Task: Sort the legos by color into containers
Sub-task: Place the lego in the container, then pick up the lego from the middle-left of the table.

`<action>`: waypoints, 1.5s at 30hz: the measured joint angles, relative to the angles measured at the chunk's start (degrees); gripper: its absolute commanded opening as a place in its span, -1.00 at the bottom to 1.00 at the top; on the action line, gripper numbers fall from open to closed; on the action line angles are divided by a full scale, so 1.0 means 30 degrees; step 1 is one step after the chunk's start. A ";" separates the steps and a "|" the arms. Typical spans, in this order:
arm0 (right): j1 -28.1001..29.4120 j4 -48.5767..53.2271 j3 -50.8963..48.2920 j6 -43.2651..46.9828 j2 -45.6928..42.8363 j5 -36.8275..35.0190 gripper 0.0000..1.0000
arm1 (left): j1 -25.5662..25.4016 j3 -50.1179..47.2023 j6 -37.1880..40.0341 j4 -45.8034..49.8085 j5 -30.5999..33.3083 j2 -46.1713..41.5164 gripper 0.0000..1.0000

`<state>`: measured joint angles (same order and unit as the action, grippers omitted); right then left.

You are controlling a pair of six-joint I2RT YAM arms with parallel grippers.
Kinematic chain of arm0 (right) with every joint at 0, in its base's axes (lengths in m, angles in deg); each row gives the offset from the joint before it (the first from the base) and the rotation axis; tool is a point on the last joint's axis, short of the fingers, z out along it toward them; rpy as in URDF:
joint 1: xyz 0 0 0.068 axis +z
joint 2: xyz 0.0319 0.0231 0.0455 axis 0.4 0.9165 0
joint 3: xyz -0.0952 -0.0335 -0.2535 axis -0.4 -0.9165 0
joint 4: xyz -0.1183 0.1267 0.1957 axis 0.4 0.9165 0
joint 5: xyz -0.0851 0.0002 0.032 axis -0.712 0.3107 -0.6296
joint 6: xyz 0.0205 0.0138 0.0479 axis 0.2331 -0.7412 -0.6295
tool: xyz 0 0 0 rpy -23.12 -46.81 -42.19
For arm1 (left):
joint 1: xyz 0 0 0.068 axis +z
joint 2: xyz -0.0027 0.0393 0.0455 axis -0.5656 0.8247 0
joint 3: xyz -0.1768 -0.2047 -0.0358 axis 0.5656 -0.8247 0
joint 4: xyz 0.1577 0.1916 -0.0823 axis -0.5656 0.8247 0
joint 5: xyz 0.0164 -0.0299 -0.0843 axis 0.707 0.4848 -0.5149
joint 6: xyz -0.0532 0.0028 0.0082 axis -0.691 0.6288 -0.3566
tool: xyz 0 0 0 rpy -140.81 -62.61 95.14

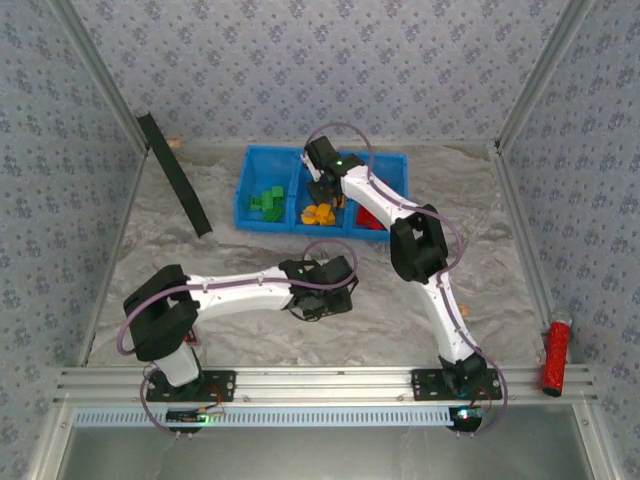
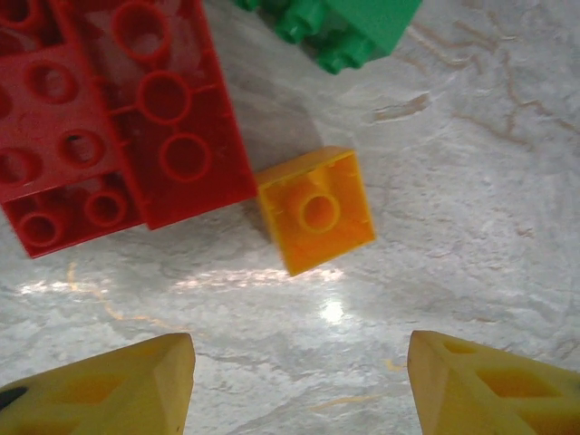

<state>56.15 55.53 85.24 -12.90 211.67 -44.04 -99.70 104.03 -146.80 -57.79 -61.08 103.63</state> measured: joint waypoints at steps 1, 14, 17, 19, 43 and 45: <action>-0.0022 -0.0007 0.0146 0.0124 0.0000 0.0000 -0.05 | 0.0000 0.0277 -0.0015 0.0073 0.0000 0.0189 0.29; -0.0474 -0.0838 -0.0109 0.0954 -0.0663 0.0379 -0.03 | 0.0124 0.3191 -0.0073 0.2025 0.0029 0.2980 0.28; -0.0576 -0.1304 -0.1370 0.0969 -0.1945 0.0495 -0.05 | 0.0226 0.3344 -0.0146 0.2608 0.0262 0.3249 0.26; -0.0663 -0.1756 -0.2448 0.0969 -0.3089 0.0510 -0.08 | 0.0270 0.3344 -0.0219 0.2892 0.0386 0.3366 0.25; -0.4976 -0.5829 -1.5861 -0.0816 -1.6502 0.0918 -0.10 | 0.2011 0.5136 0.0080 0.3009 0.0240 0.5850 -0.10; -0.4983 -0.5748 -1.6436 -0.0998 -1.6786 0.0867 -0.09 | 0.2266 0.5479 0.0372 0.3075 0.0306 0.6062 -0.12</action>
<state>41.20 38.28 35.93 -15.89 161.31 -41.44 -92.90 120.46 -145.68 -48.56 -60.16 121.81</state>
